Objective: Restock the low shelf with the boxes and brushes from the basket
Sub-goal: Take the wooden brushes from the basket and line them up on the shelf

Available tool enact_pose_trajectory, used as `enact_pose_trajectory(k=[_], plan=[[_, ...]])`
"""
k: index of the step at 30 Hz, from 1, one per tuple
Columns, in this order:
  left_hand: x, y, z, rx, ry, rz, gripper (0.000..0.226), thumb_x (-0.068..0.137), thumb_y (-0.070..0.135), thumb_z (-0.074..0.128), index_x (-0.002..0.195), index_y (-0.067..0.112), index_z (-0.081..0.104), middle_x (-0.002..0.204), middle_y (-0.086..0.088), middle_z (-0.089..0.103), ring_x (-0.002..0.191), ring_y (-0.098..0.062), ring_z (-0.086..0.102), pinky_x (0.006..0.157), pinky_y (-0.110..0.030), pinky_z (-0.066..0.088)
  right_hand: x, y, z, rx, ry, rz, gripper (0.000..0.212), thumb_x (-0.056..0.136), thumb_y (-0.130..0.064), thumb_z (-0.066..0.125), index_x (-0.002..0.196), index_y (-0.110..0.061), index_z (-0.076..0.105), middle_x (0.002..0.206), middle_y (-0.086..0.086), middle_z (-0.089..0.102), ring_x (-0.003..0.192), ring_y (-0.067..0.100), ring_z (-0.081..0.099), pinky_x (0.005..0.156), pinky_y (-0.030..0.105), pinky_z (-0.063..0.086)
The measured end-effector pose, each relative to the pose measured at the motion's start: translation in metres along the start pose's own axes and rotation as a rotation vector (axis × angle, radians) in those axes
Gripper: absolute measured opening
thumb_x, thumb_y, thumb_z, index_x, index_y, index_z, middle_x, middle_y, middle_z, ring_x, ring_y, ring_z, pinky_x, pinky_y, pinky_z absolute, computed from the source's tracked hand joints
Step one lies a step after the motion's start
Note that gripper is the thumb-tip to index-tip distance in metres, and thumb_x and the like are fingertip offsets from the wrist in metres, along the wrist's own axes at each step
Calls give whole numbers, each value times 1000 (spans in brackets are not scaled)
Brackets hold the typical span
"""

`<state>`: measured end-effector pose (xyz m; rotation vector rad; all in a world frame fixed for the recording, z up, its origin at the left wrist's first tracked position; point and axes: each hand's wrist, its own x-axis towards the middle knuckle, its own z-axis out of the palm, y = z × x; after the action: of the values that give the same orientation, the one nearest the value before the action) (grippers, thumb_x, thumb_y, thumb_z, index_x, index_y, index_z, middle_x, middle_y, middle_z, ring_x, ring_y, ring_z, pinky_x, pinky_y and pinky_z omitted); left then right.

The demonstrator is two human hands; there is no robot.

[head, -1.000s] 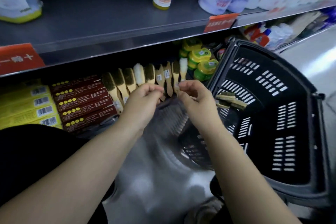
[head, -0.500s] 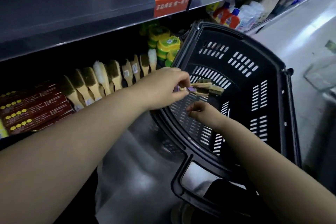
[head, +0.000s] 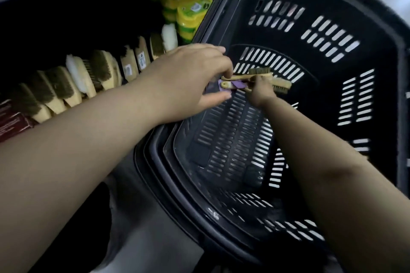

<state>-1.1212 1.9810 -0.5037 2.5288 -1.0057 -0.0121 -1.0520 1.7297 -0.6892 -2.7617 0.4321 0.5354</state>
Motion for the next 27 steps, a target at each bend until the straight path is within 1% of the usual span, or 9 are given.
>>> enact_pose_trajectory(k=[5, 8, 11, 16, 18, 21, 24, 25, 27], plan=[[1, -2, -2, -10, -17, 3, 42, 83, 48, 44, 107, 19, 63, 118, 3, 63, 135, -11, 35, 106, -18, 18, 42, 13, 2, -200, 41, -59, 63, 90, -29, 55, 142, -10, 25, 153, 11, 21, 140, 34, 19, 113, 43, 18], [0, 1, -3, 15, -54, 8, 38, 89, 46, 45, 106, 18, 64, 110, 4, 65, 135, -13, 36, 103, -13, 12, 47, 25, -1, -374, 30, -20, 57, 91, -37, 52, 140, -18, 30, 148, 12, 27, 135, 35, 25, 109, 47, 21], [-1, 2, -3, 67, -75, 16, 37, 90, 45, 45, 105, 18, 65, 104, 3, 66, 135, -14, 37, 104, -16, 15, 39, 32, 3, -480, -15, 3, 53, 95, -40, 44, 142, -18, 33, 146, 16, 26, 133, 36, 24, 108, 45, 23], [-1, 8, -3, 171, -96, 20, 35, 91, 40, 45, 102, 15, 66, 99, 0, 67, 133, -18, 40, 105, -22, 19, -2, 47, 21, -445, -73, -55, 45, 94, -26, 47, 137, -17, 37, 140, 15, 33, 127, 37, 32, 107, 45, 27], [1, 13, -2, 223, -92, 35, 31, 90, 34, 48, 103, 13, 65, 102, -4, 67, 132, -21, 42, 108, -22, 12, -16, 47, 17, -254, -116, -67, 35, 92, -26, 51, 125, -15, 49, 136, 13, 41, 125, 34, 39, 106, 41, 30], [6, 27, 3, 193, -102, 39, 26, 92, 21, 49, 113, 11, 60, 114, -6, 62, 123, -23, 48, 112, -23, 1, -33, 36, -21, 24, -351, -183, 22, 81, -18, 68, 101, -16, 61, 104, 5, 59, 102, 25, 55, 86, 30, 45], [7, 52, 12, 163, -58, 111, 39, 89, 7, 49, 128, 5, 51, 128, -12, 56, 123, -25, 49, 114, -28, 10, -57, 17, -82, 145, -717, -266, 16, 76, -18, 73, 78, -32, 69, 67, -13, 65, 65, 1, 61, 62, 21, 45], [8, 61, 16, 138, -44, 127, 46, 89, 8, 49, 135, 1, 44, 136, -14, 50, 128, -25, 44, 114, -30, 11, -64, 11, -99, 197, -831, -312, 19, 78, -17, 72, 75, -35, 71, 62, -13, 65, 59, -2, 60, 61, 22, 44], [8, 70, 24, 50, -142, 4, 60, 94, 20, 48, 146, 6, 21, 149, -10, 32, 136, -23, 31, 115, -32, 12, -72, 4, -121, 326, -1004, -381, 16, 77, -14, 72, 83, -28, 73, 68, -7, 66, 64, 11, 61, 67, 34, 47]])
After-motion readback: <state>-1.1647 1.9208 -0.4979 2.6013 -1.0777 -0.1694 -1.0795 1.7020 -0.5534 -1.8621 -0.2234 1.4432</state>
